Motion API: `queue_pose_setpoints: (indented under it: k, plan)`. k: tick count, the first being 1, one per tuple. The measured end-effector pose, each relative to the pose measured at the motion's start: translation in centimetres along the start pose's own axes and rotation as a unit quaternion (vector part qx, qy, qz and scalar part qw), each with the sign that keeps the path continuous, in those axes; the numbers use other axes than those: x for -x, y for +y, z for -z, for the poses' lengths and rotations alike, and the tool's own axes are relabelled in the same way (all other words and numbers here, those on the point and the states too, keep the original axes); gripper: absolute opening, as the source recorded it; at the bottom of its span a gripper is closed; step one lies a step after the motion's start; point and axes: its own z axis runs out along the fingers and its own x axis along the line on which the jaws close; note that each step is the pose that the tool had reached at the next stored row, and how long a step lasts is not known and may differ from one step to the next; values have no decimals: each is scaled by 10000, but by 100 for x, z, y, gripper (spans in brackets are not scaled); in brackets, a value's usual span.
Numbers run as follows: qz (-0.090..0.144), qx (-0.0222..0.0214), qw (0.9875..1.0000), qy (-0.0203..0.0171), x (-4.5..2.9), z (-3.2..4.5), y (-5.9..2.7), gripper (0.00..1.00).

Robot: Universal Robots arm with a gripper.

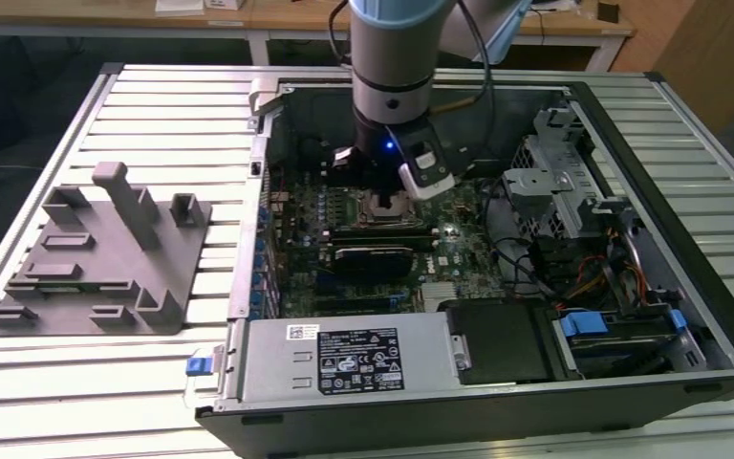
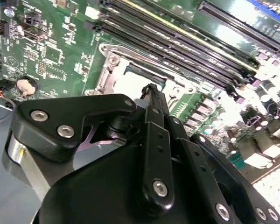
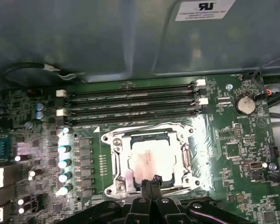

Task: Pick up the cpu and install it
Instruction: 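Install the second cpu locking lever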

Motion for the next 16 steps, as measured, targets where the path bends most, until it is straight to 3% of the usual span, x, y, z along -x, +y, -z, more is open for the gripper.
queue_pose_setpoints:
  k: [7, 16]
  plan:
    - [5, -127, 9999, -3, 83, -28, 124, 11]
    - [6, -129, 9999, -3, 81, -33, 154, 11]
